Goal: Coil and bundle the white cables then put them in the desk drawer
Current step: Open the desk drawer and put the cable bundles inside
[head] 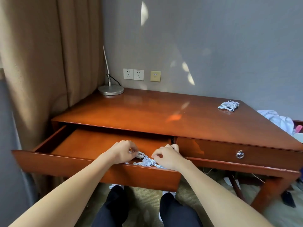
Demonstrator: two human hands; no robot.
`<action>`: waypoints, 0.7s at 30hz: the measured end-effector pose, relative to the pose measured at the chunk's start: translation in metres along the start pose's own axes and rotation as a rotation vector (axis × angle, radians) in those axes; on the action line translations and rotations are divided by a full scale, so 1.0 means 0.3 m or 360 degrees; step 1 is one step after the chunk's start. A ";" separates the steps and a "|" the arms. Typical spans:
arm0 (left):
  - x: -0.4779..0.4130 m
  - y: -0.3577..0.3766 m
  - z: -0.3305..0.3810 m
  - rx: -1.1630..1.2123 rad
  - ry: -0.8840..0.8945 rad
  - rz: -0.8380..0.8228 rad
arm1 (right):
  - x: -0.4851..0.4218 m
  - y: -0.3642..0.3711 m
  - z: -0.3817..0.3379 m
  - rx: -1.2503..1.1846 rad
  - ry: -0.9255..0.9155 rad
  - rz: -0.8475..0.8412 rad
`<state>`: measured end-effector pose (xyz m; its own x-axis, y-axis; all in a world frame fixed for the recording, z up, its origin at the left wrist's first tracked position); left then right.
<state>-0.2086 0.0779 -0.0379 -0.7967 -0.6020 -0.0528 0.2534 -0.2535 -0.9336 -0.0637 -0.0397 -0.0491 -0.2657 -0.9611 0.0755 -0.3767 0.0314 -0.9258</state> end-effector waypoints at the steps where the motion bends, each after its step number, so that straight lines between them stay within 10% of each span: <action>1: -0.002 0.002 -0.001 0.0019 0.0011 -0.0002 | -0.002 0.008 0.004 -0.0016 0.0014 -0.0018; 21: -0.011 0.032 -0.006 0.0114 -0.0024 -0.0148 | 0.019 0.000 0.006 -0.0114 0.0093 0.0004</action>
<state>-0.2045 0.0787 -0.0473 -0.8105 -0.5844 0.0384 0.2178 -0.3616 -0.9065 -0.0636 -0.0458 -0.0493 -0.3172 -0.9434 0.0966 -0.4379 0.0554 -0.8973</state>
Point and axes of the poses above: each hand's wrist, its own x-axis away from the middle knuckle, its own y-axis out of the palm, z = x × y, the point moved 9 cm from there along -x, towards the middle knuckle, and after that the axes turned 1 degree about y, right-handed, at the moved point
